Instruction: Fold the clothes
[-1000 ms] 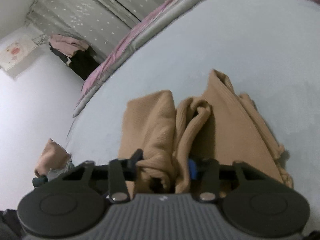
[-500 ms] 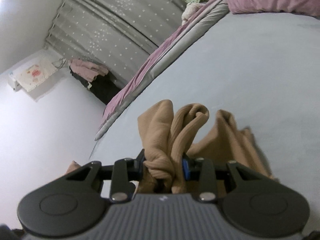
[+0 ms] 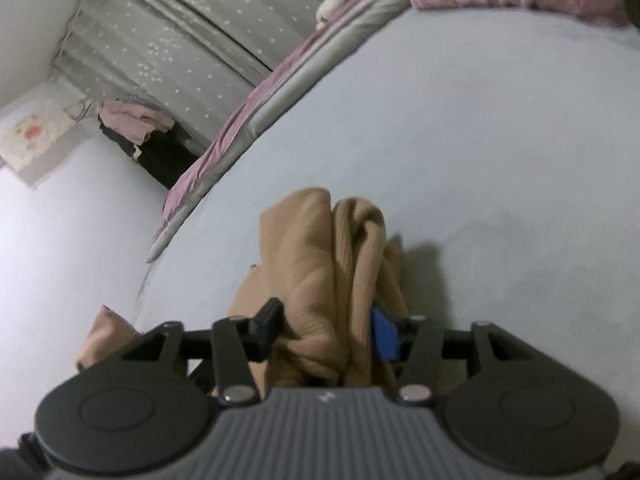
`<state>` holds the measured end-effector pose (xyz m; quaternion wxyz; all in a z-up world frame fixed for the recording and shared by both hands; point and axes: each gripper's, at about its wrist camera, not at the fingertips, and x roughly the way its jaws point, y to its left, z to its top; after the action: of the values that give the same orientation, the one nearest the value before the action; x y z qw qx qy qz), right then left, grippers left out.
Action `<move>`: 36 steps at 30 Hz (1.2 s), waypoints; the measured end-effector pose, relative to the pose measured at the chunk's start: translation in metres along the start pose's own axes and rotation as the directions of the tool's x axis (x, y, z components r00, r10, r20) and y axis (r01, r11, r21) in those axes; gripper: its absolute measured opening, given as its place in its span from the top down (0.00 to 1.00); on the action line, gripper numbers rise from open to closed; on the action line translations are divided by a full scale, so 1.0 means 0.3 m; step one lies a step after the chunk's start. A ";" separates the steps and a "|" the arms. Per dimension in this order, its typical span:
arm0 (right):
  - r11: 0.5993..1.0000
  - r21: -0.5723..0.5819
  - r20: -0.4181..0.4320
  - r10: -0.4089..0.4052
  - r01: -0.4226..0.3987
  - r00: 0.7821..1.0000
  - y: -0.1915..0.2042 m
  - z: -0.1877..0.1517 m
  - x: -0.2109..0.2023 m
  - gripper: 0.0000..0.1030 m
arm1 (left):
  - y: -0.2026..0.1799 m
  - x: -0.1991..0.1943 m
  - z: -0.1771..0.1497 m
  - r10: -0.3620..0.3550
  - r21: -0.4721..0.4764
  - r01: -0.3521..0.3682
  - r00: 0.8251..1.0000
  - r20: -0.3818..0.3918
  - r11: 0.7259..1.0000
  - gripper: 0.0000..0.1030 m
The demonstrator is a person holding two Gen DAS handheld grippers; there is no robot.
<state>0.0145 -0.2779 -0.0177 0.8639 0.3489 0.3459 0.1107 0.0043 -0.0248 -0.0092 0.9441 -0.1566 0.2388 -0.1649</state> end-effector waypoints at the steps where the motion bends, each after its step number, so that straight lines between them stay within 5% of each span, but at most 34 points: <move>1: 1.000 -0.016 0.018 -0.016 0.016 1.000 0.007 0.001 -0.013 0.42 | -0.004 0.002 -0.001 0.004 0.009 -0.004 1.000 0.001 1.000 0.66; 10: 0.972 -0.216 0.221 -0.040 0.089 0.974 0.143 0.011 -0.105 0.49 | -0.031 -0.013 0.000 0.005 0.038 -0.007 0.999 0.037 0.999 0.66; 16: 0.891 -0.417 0.275 -0.063 0.178 0.959 0.247 -0.060 -0.100 0.68 | -0.061 -0.023 -0.007 -0.035 0.090 0.031 0.998 0.044 0.995 0.67; 22: 0.807 -0.526 0.259 -0.149 0.269 0.954 0.268 -0.130 -0.052 0.71 | -0.098 -0.023 -0.023 -0.070 0.158 0.063 0.997 0.036 0.985 0.71; 26: 0.805 -0.513 0.198 -0.227 0.298 0.954 0.190 -0.157 -0.002 0.70 | -0.117 -0.018 -0.042 -0.073 0.193 0.067 0.997 0.026 0.979 0.71; 36: 0.879 -0.416 0.165 -0.178 0.232 0.970 0.095 -0.144 -0.020 0.59 | -0.164 -0.005 -0.090 -0.081 0.281 0.077 0.997 0.002 0.956 0.70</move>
<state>-0.0176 -0.2369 -0.0175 0.9459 0.1161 0.2945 0.0709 -0.0221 -0.0742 -0.0129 0.9509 -0.0315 0.2003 -0.2338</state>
